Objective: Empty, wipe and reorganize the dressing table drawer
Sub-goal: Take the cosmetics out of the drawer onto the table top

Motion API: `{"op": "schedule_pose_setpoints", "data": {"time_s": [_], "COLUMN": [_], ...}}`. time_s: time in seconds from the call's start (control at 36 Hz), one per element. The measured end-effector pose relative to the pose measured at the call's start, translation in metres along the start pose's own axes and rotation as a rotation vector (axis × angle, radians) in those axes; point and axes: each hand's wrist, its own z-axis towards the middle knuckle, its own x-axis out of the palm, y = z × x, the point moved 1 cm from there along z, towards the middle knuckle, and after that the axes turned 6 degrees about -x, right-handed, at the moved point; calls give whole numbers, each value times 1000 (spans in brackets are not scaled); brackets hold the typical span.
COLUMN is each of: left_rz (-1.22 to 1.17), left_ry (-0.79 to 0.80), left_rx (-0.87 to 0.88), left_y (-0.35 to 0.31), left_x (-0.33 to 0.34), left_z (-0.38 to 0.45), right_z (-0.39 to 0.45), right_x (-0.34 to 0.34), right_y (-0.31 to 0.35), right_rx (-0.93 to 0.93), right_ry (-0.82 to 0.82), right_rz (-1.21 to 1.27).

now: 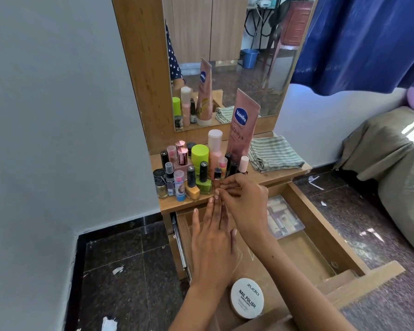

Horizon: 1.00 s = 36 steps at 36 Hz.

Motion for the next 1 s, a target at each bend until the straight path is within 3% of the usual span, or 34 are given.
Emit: {"op": "schedule_pose_setpoints", "data": {"time_s": [0.19,0.25,0.36,0.5,0.64,0.75,0.89,1.0], "left_rz": [-50,-81,-93,25,81,19,-29,-144], "left_ry": [-16,98,528,770,731,670,517,254], "left_rx": [185,327,532,619,765,749,605,419], "left_y": [9,12,13,7,-6,-11,-9,-14], "left_x": [-8,-8,-9,15,18,14,-1,-22], "left_z": [0,-1,-6,-11,-14,-18,-7,8], "right_z": [-14,-24,-47,-66,-66,-69,-66,-63], "right_x": [-51,-67,-89,-94,-87,-84,-90,-96], "right_y": [-14,-24,-47,-60,-59,-60,-60,-57], "right_rx": [-60,-34,31,73,80,81,12,-7], "right_ry": [178,261,371,483,597,603,459,279], "right_rz": [-120,-201,-292,-382,-432,-444,-353,-213]}}
